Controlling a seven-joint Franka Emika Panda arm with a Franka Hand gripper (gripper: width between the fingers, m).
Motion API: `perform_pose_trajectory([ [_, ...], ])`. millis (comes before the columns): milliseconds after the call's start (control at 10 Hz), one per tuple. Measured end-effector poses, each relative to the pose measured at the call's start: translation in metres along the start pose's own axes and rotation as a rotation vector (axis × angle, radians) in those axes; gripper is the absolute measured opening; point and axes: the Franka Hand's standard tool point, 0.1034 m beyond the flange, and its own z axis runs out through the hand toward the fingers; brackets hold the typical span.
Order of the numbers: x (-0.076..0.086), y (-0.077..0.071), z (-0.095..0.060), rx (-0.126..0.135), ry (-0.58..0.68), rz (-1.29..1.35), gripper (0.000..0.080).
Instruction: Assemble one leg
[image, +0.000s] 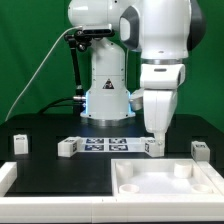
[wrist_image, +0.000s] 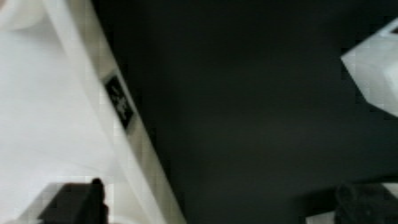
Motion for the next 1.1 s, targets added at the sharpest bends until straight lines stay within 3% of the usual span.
perform_pose_trajectory([
  [200, -0.002, 0.002, 0.0, 0.001, 0.001, 0.019, 0.0649],
  [500, 0.0, 0.0, 0.001, 0.001, 0.01, 0.291, 0.0649],
  [600, 0.004, -0.011, 0.004, -0.005, 0.033, 0.504, 0.0649],
  [1100, 0.033, -0.046, 0.015, 0.036, 0.019, 1.037, 0.0649],
])
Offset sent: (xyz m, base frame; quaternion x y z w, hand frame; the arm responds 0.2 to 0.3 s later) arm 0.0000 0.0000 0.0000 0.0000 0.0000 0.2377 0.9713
